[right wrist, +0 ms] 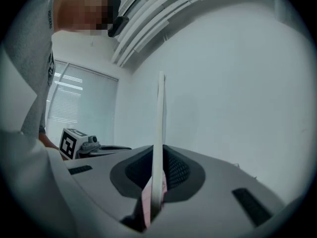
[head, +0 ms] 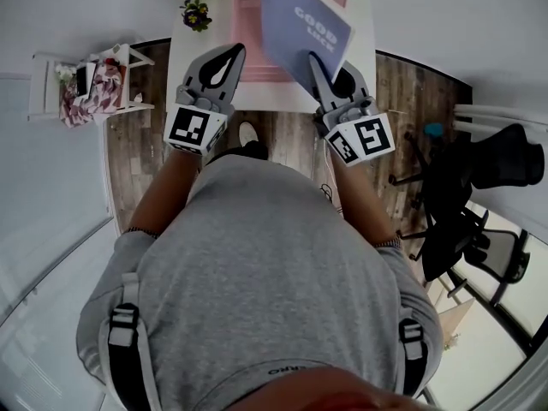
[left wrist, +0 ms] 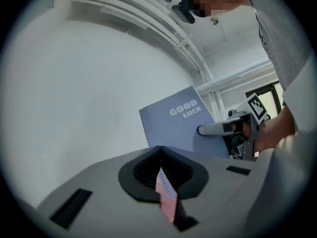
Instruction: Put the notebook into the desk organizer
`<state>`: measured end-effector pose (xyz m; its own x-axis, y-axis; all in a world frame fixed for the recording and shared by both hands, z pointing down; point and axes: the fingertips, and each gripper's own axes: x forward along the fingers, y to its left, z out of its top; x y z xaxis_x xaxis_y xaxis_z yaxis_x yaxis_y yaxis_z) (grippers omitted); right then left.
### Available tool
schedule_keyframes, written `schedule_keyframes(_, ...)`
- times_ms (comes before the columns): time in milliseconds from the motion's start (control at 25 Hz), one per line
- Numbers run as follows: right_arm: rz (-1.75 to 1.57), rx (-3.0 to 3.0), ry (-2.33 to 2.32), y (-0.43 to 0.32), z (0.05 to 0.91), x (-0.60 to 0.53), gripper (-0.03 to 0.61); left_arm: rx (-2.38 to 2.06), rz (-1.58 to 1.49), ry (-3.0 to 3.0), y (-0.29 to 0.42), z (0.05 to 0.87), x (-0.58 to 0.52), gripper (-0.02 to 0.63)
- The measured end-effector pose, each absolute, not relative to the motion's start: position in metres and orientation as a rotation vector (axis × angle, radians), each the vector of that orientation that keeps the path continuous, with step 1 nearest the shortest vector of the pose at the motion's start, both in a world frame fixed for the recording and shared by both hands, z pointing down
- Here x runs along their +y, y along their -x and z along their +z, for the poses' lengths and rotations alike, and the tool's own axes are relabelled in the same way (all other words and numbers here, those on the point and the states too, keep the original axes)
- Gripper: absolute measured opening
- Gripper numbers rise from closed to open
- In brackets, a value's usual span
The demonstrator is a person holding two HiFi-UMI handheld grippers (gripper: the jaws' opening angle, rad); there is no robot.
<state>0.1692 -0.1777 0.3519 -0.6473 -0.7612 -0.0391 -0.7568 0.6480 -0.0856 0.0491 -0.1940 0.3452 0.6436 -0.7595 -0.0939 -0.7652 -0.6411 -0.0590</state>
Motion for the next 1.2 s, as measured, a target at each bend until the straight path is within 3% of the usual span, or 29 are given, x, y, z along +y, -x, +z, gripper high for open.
schedule_keyframes(1200,-0.783,2.791,0.935,-0.158,0.379,-0.323,0.04,1.459,0.077,2.668,-0.034,0.348,-0.307,0.019)
